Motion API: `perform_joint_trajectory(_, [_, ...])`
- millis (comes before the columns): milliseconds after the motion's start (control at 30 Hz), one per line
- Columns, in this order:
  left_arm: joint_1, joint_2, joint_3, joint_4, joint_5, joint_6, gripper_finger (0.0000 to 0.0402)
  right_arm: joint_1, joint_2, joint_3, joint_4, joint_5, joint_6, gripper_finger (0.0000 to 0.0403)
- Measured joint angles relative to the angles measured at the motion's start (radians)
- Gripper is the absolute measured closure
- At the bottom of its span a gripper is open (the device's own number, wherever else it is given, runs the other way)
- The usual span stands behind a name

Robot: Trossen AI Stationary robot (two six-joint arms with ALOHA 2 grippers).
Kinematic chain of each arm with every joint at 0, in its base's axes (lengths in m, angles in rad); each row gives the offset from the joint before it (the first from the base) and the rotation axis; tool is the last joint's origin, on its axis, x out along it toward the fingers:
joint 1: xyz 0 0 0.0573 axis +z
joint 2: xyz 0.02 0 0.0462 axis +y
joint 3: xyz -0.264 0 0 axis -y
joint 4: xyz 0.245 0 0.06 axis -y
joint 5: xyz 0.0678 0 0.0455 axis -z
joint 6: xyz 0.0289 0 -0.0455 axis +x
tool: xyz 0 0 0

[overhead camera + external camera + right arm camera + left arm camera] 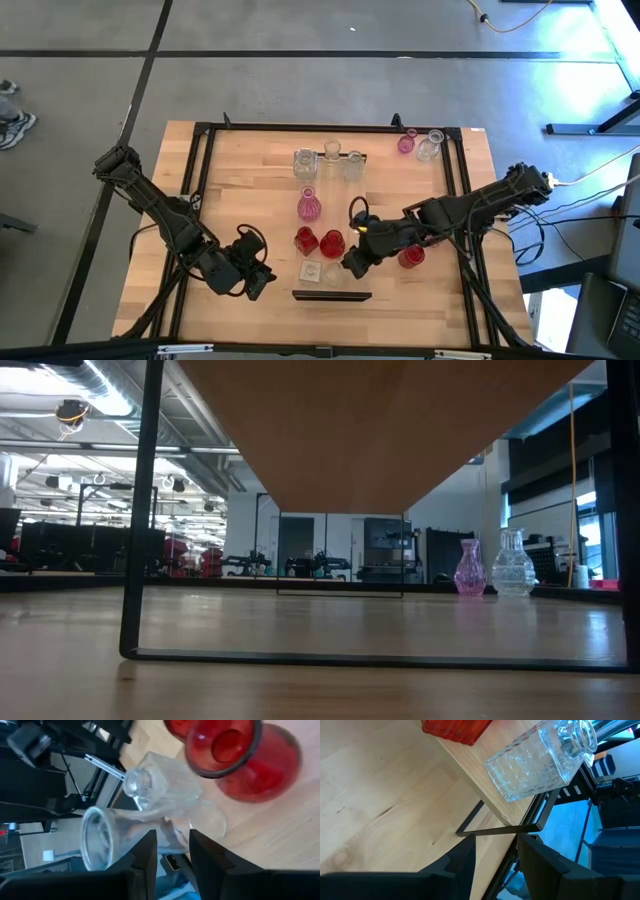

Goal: Sort vases onto shelf
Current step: Put the transparent vase on the shelf aligned with the other transparent vase, then put the transparent vase on the shelf aligned with the other transparent vases

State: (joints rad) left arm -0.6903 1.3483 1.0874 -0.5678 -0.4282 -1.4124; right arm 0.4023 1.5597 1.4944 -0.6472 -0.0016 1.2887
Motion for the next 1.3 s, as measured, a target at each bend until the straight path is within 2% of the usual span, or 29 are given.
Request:
perform_joint_trajectory(167, [0.0, 0.0, 0.0, 0.0, 0.0, -0.003, 0.0263, -0.004, -0.002, 0.0, -0.136, 0.017, 0.023, 0.0304])
perform_joint_trajectory(400, [0.0, 0.0, 0.0, 0.001, 0.002, -0.002, 0.0263, -0.004, -0.093, 0.0, -0.336, 0.143, 0.042, 0.0304])
perform_joint_trajectory(533, [0.0, 0.0, 0.0, 0.001, 0.014, 0.001, 0.0263, -0.035, -0.182, 0.001, -0.529, 0.27, 0.042, 0.0304])
perform_joint_trajectory(700, [0.017, 0.0, 0.0, 0.003, 0.074, 0.037, 0.0263, -0.13, -0.286, 0.001, -0.778, 0.544, 0.095, 0.0304])
perform_joint_trajectory(800, [0.036, 0.0, 0.0, 0.004, 0.101, 0.054, 0.0263, -0.233, -0.332, 0.001, -0.88, 0.682, 0.103, 0.0304])
perform_joint_trajectory(933, [0.06, 0.0, 0.0, 0.007, 0.109, 0.062, 0.0263, -0.424, -0.36, -0.004, -0.916, 0.786, 0.048, 0.0304])
perform_joint_trajectory(1067, [0.08, 0.0, 0.0, 0.022, 0.109, 0.066, 0.0263, -0.645, -0.376, -0.036, -0.846, 0.778, -0.118, 0.0291])
perform_joint_trajectory(1167, [0.084, 0.0, 0.0, 0.053, 0.107, 0.088, 0.0263, -0.809, -0.379, -0.086, -0.779, 0.709, -0.232, 0.0261])
perform_joint_trajectory(1300, [0.084, 0.0, 0.0, 0.064, 0.099, 0.085, 0.0263, -1.012, -0.38, -0.177, -0.766, 0.618, -0.272, 0.0219])
